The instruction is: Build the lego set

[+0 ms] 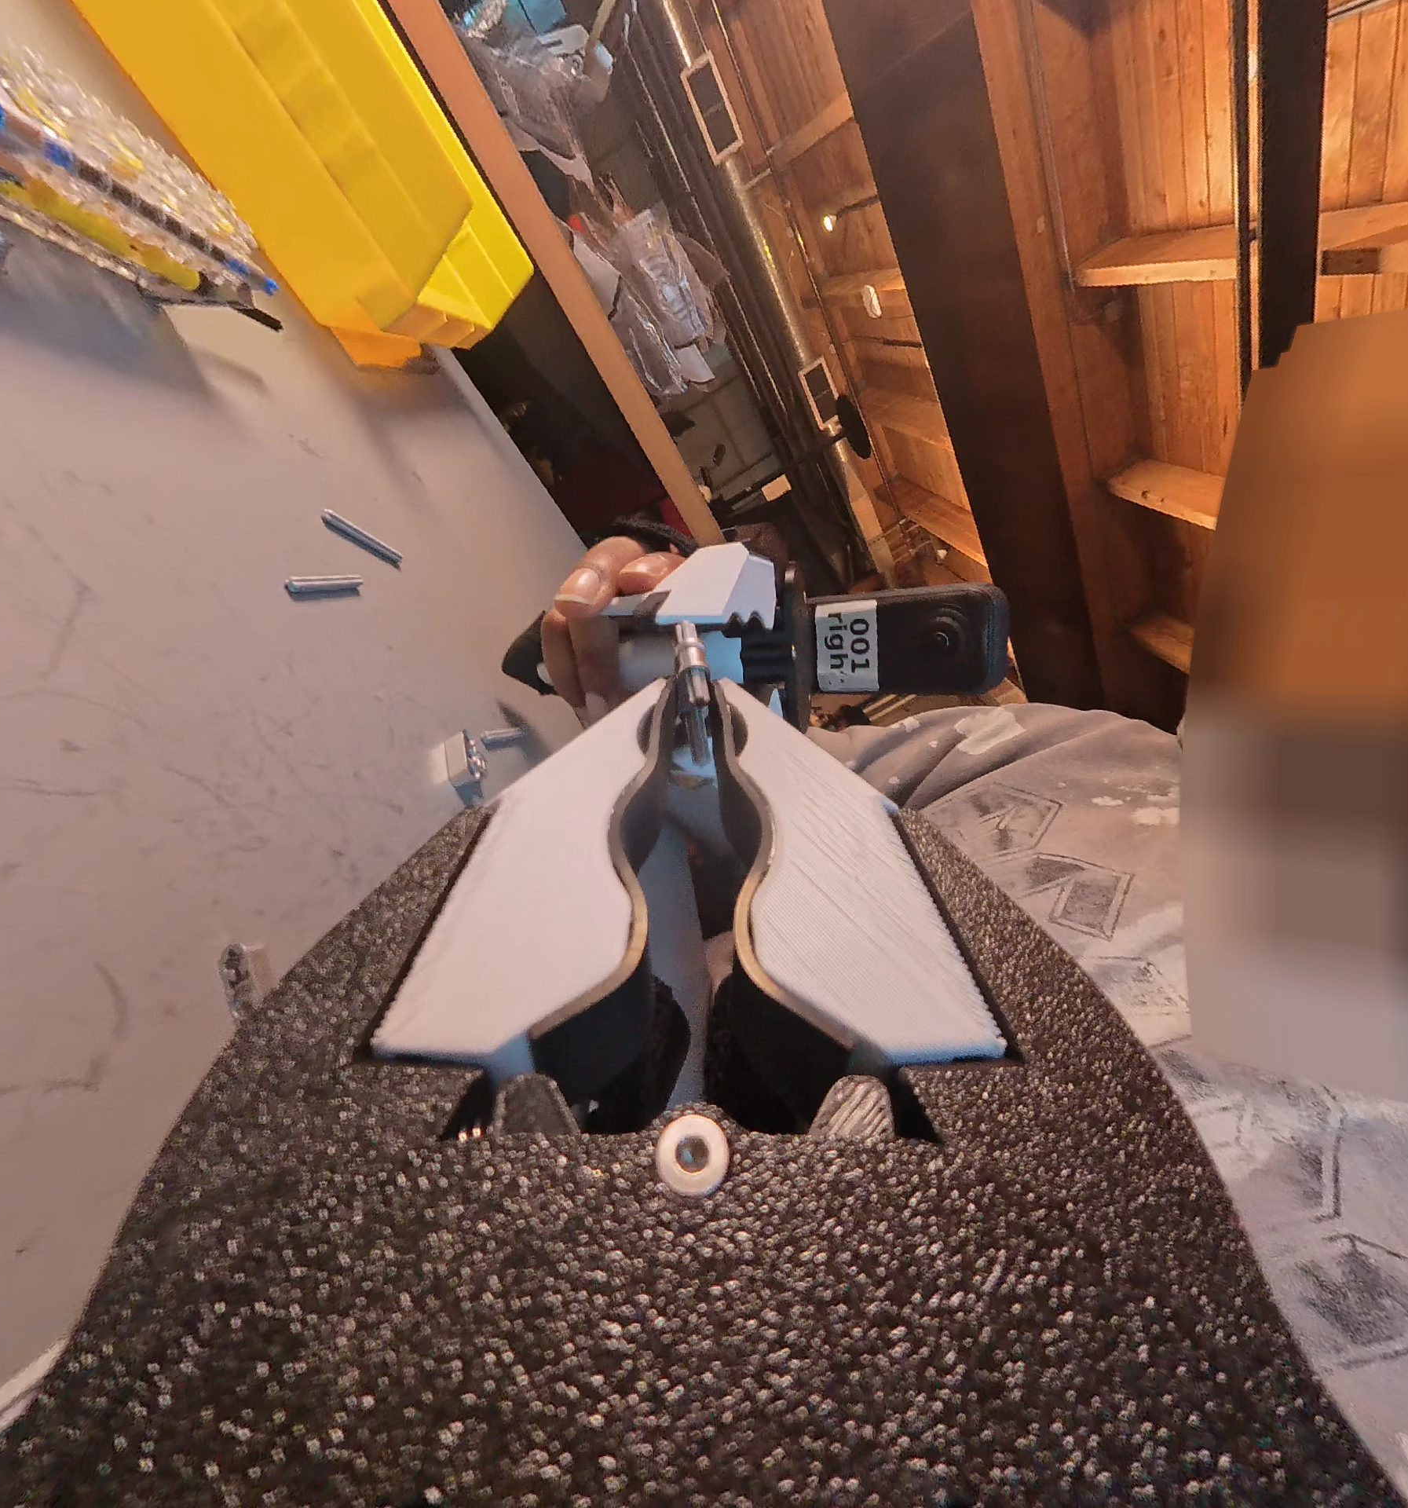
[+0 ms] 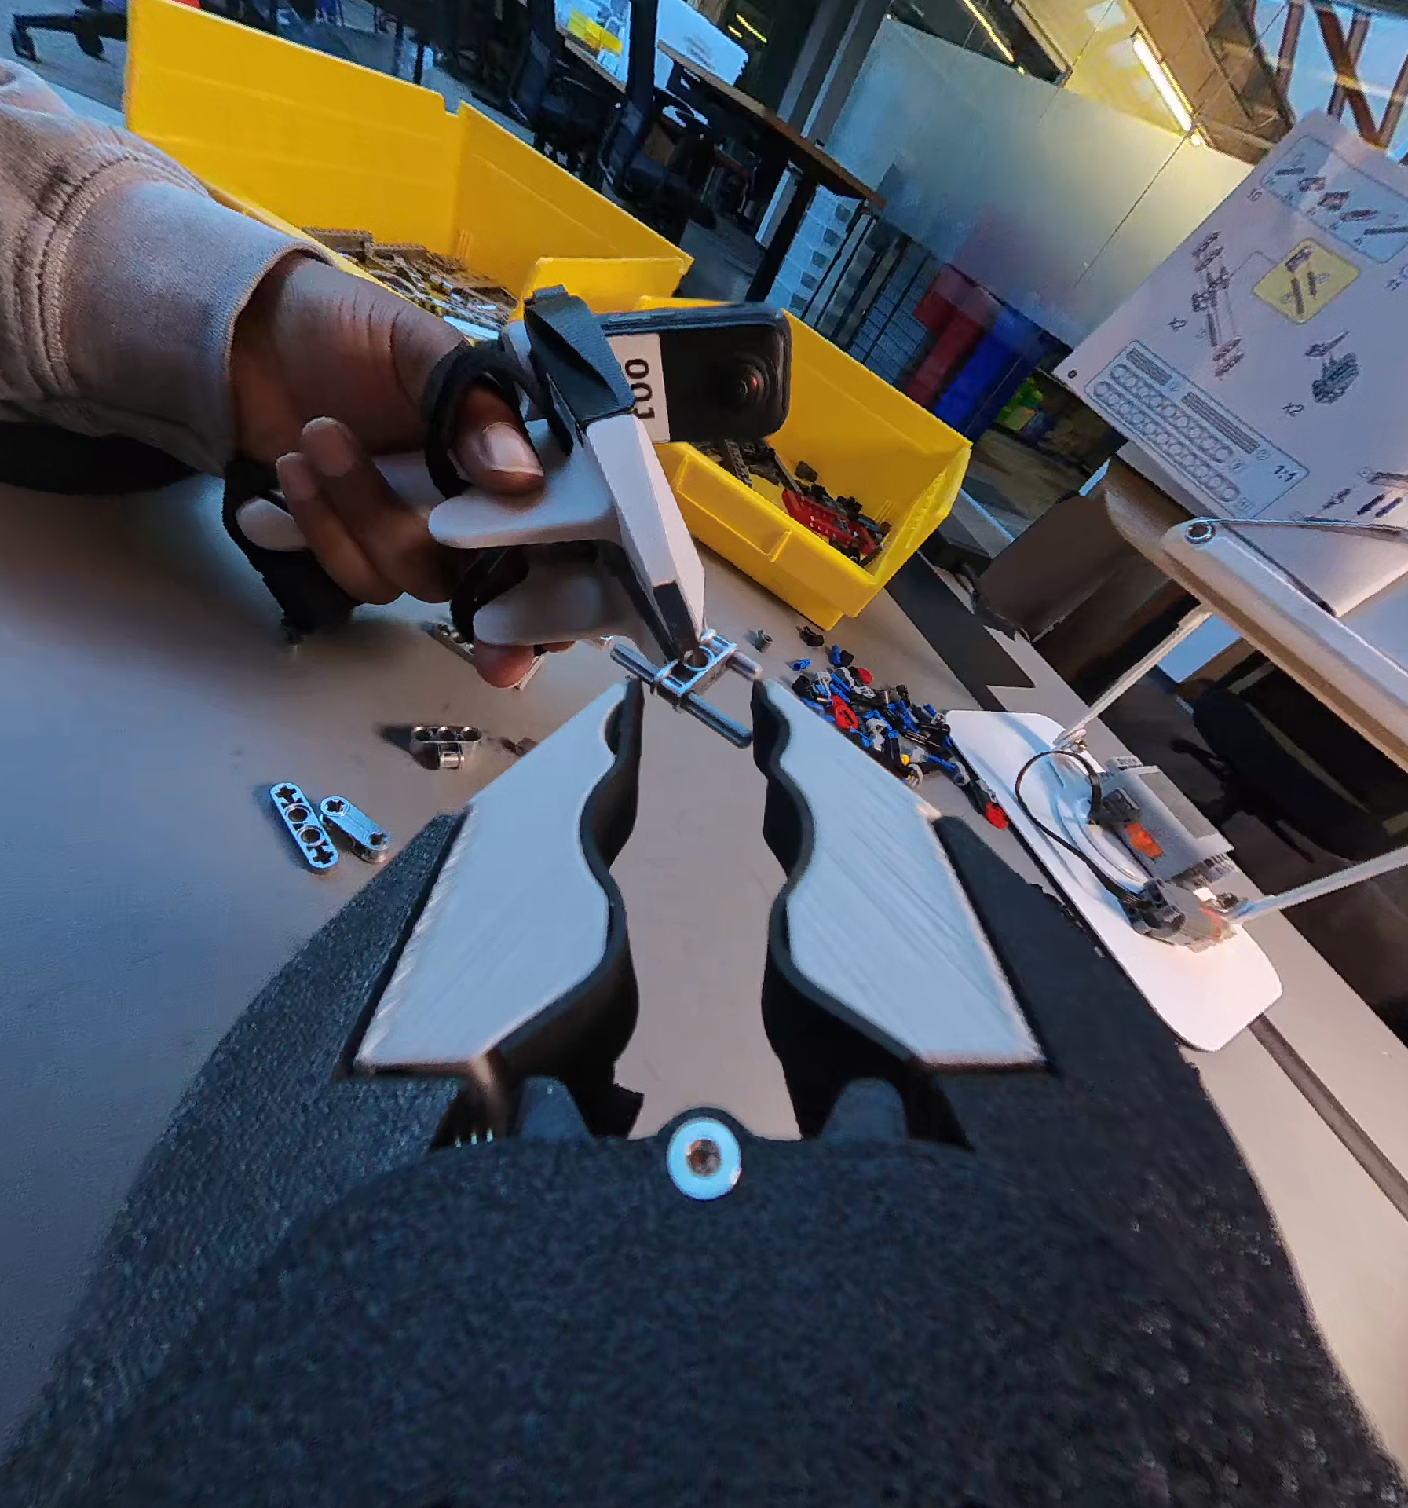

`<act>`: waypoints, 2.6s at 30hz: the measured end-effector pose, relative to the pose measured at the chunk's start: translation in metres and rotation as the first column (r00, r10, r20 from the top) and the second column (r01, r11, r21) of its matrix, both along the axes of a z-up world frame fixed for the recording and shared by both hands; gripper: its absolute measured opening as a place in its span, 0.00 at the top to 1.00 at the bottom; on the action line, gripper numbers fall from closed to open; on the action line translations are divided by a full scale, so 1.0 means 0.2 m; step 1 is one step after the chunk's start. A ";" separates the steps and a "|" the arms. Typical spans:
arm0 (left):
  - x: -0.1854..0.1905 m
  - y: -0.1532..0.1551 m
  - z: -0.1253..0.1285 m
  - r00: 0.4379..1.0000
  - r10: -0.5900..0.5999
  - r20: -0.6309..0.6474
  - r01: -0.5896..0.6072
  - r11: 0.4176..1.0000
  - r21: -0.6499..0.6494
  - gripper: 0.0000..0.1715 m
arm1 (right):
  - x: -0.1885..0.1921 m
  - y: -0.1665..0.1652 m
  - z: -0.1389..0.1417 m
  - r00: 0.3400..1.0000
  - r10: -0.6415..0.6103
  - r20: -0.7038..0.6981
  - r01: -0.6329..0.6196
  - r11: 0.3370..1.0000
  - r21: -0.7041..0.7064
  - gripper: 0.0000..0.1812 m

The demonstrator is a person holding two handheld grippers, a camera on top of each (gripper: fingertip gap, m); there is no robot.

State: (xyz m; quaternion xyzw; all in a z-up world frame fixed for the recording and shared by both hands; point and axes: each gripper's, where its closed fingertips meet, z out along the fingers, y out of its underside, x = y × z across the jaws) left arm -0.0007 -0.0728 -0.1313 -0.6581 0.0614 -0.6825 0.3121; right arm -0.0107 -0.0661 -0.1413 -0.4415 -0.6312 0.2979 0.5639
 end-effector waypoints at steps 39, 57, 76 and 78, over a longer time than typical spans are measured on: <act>-0.02 0.03 0.09 0.978 0.181 -0.104 -0.138 0.934 0.329 1.00 | 0.07 -0.01 0.09 0.980 0.166 -0.109 -0.197 0.745 -0.638 0.99; 0.00 0.00 0.16 0.959 0.199 -0.200 -0.087 0.883 0.461 1.00 | 0.04 -0.01 0.16 0.957 0.152 -0.248 -0.288 0.629 -0.723 0.99; -0.39 0.21 -0.12 0.648 0.448 -0.616 -0.145 0.866 0.478 0.90 | -0.02 0.09 -0.22 0.946 0.141 0.293 0.003 0.896 -0.443 0.89; -0.43 0.22 -0.13 0.634 0.462 -0.620 -0.158 0.863 0.481 0.87 | -0.08 0.06 -0.28 0.907 0.165 0.388 0.000 0.920 -0.391 0.88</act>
